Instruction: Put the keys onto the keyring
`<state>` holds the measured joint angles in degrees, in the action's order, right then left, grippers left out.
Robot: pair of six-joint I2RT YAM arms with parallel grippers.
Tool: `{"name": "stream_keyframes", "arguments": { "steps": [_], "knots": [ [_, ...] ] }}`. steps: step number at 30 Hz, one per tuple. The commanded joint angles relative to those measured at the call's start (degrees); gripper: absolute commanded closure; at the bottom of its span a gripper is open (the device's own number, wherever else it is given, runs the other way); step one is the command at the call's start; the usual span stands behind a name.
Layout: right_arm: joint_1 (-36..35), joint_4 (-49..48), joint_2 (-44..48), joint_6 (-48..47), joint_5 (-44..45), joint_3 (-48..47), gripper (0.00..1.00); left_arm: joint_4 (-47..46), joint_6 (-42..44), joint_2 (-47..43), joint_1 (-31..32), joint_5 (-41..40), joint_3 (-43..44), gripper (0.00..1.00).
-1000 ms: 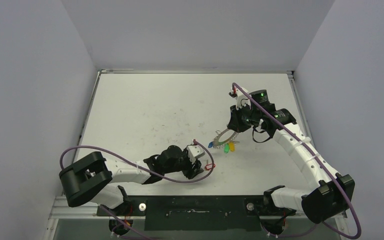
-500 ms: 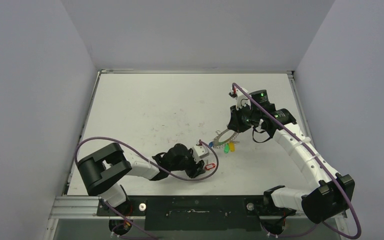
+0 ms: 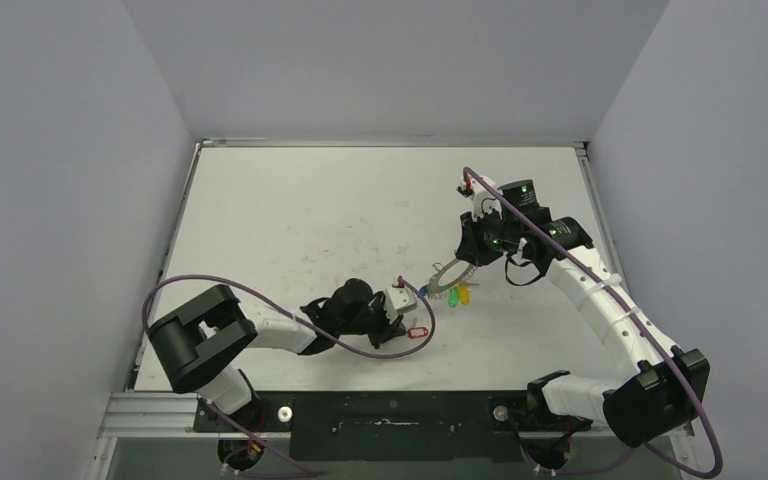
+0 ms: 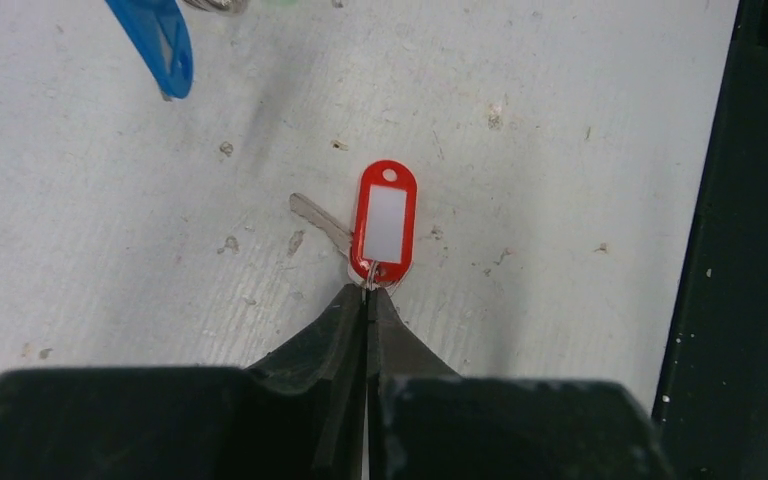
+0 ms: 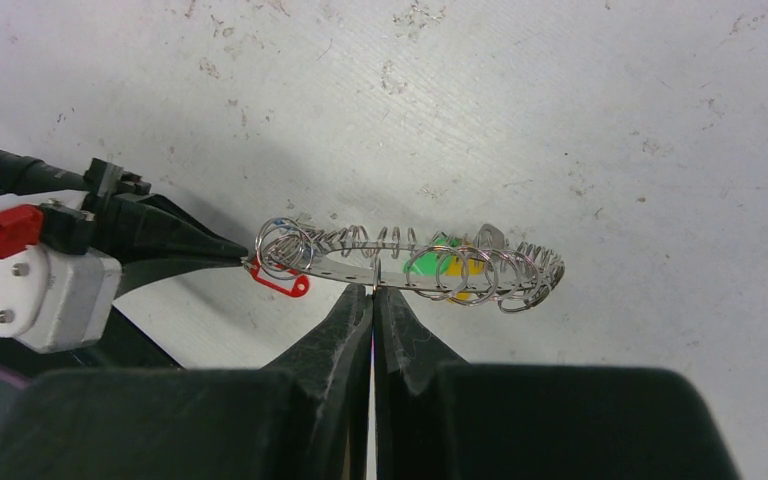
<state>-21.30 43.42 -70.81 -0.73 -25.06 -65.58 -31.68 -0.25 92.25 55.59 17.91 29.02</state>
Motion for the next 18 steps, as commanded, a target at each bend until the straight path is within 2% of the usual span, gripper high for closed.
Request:
{"name": "stream_keyframes", "arguments": {
  "steps": [1, 11, 18],
  "knots": [
    [0.47, -2.04, 0.41, -0.39, -0.51, -3.57, 1.00, 3.71, 4.36, -7.94, -0.66, -0.20, 0.96, 1.00],
    [-1.10, -1.14, -0.29, -2.56, -4.06, -6.75, 1.00, 27.61, 14.76, -32.94, -1.58, -12.06, 4.60, 1.00],
    [-8.79, -0.81, -1.38, -9.48, -9.16, -8.79, 1.00, 43.20, 18.05, -44.81, -1.89, -15.45, 10.64, 1.00]
  ]
}}
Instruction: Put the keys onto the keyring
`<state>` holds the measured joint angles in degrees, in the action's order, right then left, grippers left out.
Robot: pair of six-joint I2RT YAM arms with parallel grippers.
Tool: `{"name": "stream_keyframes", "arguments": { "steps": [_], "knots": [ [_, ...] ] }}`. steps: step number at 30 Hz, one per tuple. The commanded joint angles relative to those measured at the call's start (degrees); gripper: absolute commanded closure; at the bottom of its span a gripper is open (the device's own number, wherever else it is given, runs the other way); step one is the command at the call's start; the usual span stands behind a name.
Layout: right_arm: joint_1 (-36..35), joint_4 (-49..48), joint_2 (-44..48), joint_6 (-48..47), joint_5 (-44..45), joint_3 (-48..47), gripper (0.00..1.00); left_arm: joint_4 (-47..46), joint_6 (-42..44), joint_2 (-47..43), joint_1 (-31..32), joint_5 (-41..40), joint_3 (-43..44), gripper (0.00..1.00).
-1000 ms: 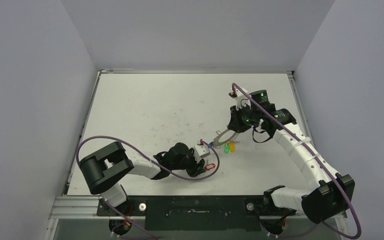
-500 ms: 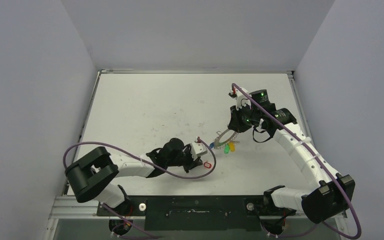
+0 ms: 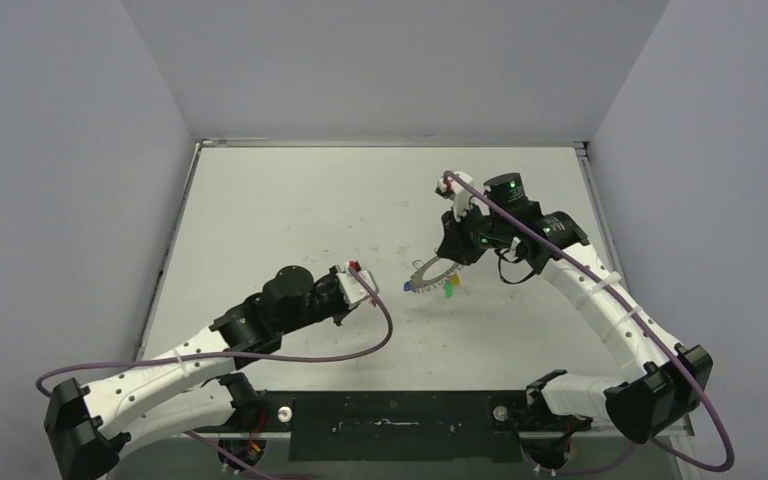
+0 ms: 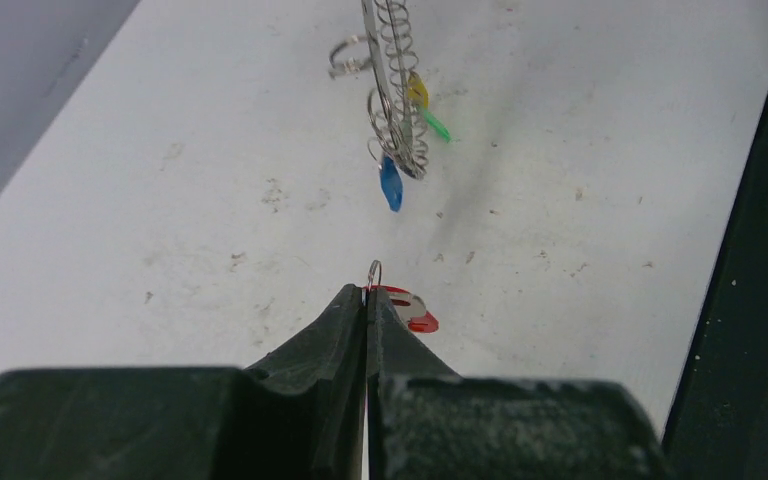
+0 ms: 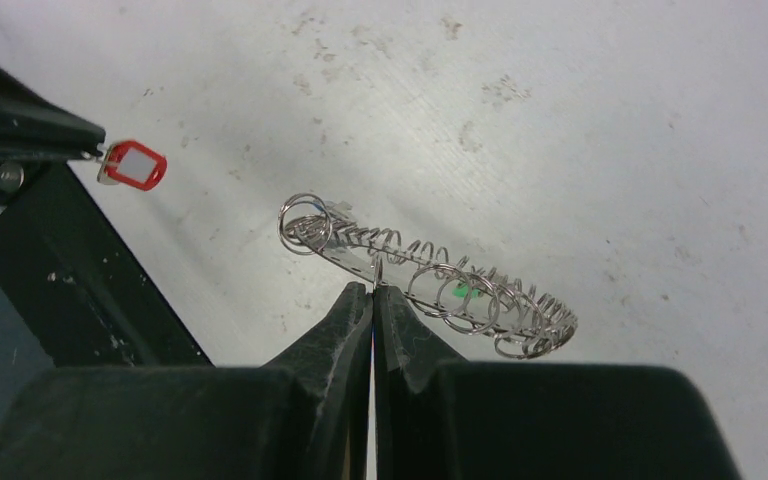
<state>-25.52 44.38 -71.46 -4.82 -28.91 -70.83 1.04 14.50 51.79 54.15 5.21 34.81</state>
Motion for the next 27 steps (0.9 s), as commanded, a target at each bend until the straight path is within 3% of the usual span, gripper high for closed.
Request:
{"name": "stream_keyframes", "arguments": {
  "steps": [1, 13, 21, 27],
  "knots": [
    [-5.80, -1.68, -0.85, -6.97, -6.20, -3.63, 1.00, 11.73, 3.23, -5.14, -0.40, -2.51, 5.79, 1.00],
    [-15.33, -0.98, -3.73, -15.08, -9.79, -5.33, 1.00, 18.85, 3.35, -4.24, -0.45, 8.47, 14.91, 1.00],
    [-17.57, -0.17, -3.99, -17.57, -10.24, -5.39, 1.00, 24.70, 7.33, -4.75, -0.45, 4.09, 18.27, 1.00],
    [-18.78, -1.73, -3.93, -16.75, -10.72, -5.16, 1.00, 20.90, 4.35, -0.68, -0.28, 11.15, 20.08, 1.00]
  ]
}}
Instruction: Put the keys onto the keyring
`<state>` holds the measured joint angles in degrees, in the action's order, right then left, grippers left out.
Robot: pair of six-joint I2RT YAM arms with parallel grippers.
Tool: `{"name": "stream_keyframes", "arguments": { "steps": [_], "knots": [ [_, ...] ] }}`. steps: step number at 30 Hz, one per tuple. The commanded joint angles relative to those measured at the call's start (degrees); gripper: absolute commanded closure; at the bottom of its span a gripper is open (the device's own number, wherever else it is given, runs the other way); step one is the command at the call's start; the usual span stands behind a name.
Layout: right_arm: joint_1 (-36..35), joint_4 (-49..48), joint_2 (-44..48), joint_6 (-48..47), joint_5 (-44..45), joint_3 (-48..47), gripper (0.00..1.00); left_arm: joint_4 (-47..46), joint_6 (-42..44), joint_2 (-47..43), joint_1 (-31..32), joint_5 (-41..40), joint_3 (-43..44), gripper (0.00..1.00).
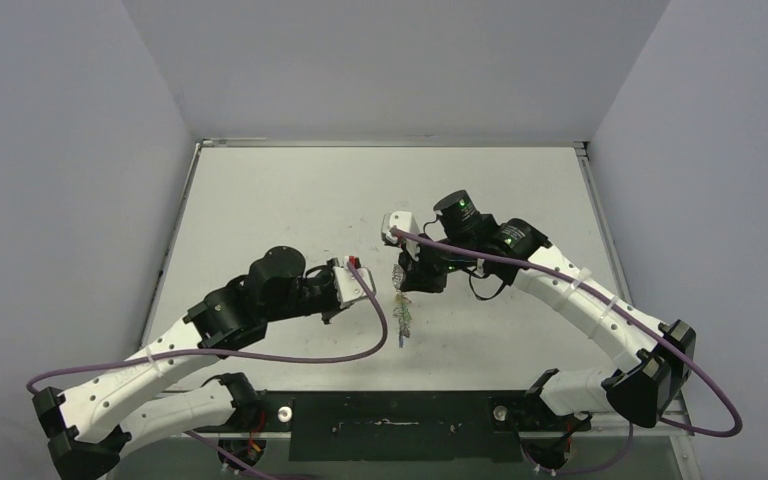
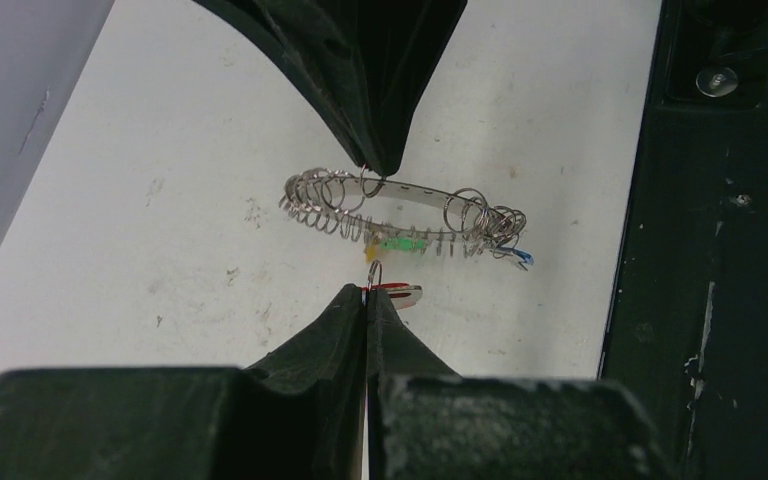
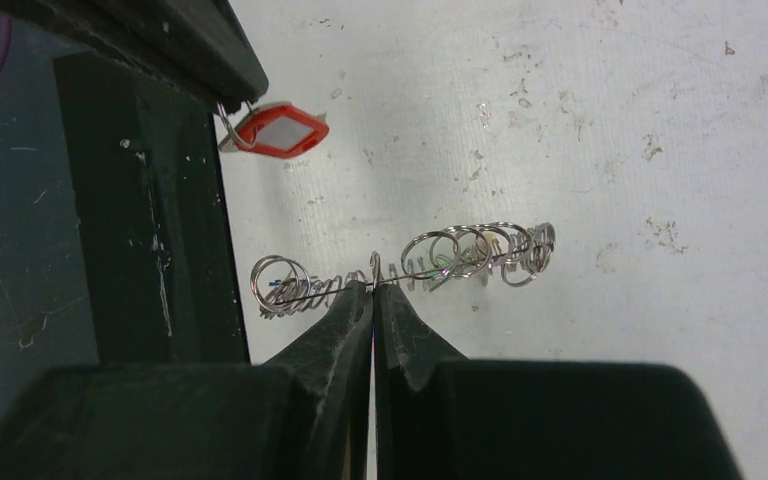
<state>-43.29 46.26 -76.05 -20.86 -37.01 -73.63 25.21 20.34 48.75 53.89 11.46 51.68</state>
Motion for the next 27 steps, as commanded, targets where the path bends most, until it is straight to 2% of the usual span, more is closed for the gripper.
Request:
{"name": "stream_keyframes", "arguments": {
  "steps": [1, 9, 18, 27],
  "knots": [
    [-1.27, -3.89, 0.64, -0.49, -2.62, -2.24, 1.00, -4.53, -2.27, 3.02, 0.10, 5.39, 3.06, 1.00],
    [-2.82, -6.26, 0.87, 1.19, -3.05, -1.46, 1.00, -13.15, -6.02, 6.20, 2.57, 4.75, 0.71, 1.00],
    [-3.29, -6.67, 0.99, 1.35, -3.21, -1.43, 1.00, -11.30, -6.28, 6.95, 3.85, 0.47, 0.31, 1.00],
    [-3.29, -7.25, 1.41, 0.48, -2.95, -0.56, 1.00, -7.04, -6.92, 0.79, 3.94, -3.63, -1.44, 1.00]
  ]
}}
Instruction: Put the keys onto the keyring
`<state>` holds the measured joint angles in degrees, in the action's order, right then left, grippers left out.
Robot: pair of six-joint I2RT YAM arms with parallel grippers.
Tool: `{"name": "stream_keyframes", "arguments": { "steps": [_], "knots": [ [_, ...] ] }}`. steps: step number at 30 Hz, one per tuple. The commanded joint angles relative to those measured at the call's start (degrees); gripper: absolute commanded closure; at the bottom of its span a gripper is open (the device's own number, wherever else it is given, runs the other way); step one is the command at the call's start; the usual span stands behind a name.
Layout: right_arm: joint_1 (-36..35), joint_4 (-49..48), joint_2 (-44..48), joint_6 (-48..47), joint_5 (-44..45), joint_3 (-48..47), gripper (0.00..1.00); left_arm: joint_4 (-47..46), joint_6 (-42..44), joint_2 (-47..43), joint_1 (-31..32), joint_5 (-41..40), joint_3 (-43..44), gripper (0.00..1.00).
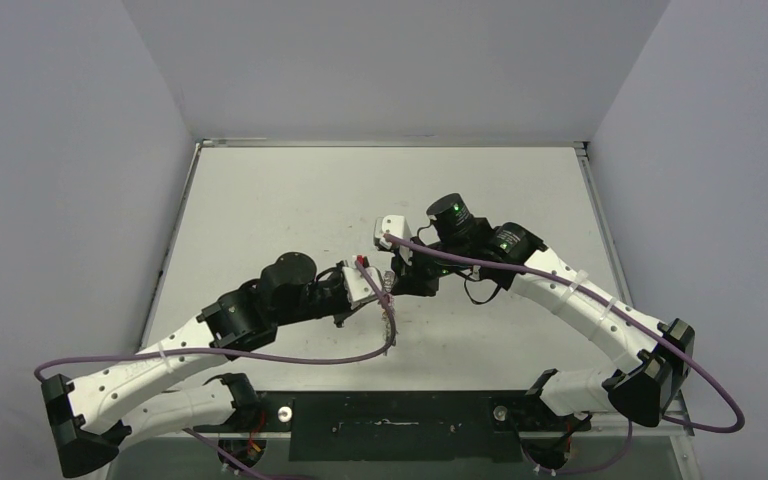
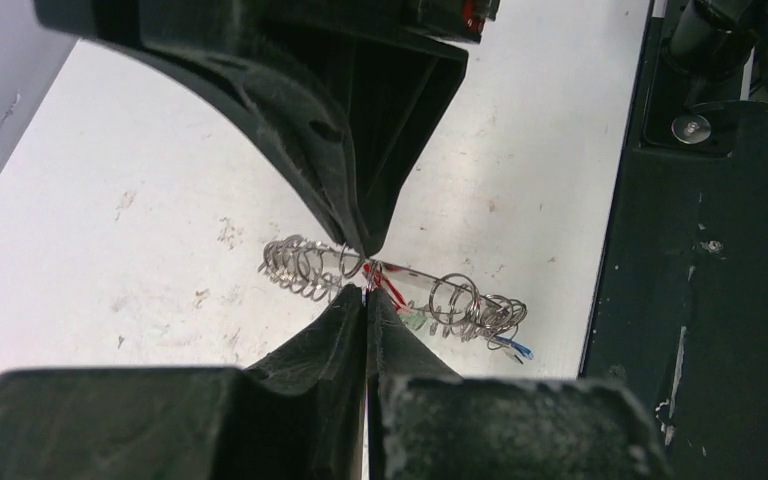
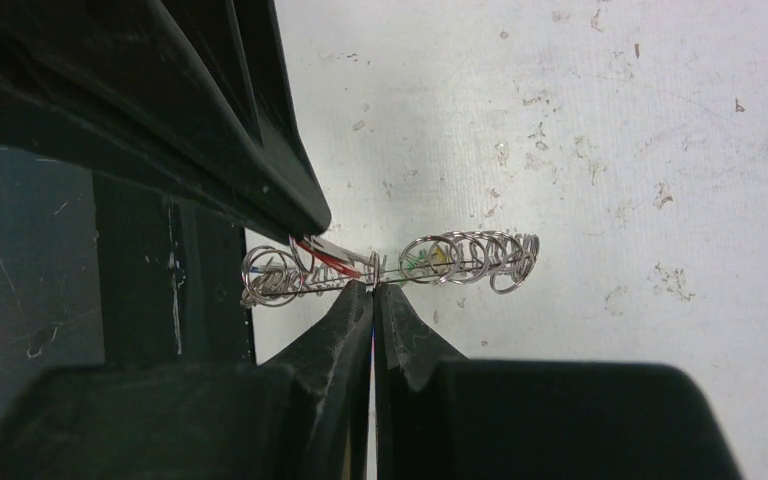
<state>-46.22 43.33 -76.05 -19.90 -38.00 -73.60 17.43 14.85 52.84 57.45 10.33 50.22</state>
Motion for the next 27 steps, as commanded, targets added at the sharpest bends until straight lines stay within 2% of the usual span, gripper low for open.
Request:
{"name": "stream_keyframes", "arguments": {
  "steps": [1, 20, 27],
  "knots": [
    [-0.39, -4.45, 1.65, -0.86, -2.05, -0.47, 1.00, 1.21, -1.64, -3.60, 0.42, -2.77, 0.03, 1.00],
    [-0.87, -5.49, 6.17, -12.12, -4.84, 3.64, 1.00, -0.76, -2.07, -0.42, 0.47, -2.08, 1.26, 1.00],
    [-1.07, -6.71, 6.94, -12.88, -4.98, 4.39, 1.00, -2.29, -2.67, -0.15, 0.56, -0.66, 0.72, 1.00]
  ]
}}
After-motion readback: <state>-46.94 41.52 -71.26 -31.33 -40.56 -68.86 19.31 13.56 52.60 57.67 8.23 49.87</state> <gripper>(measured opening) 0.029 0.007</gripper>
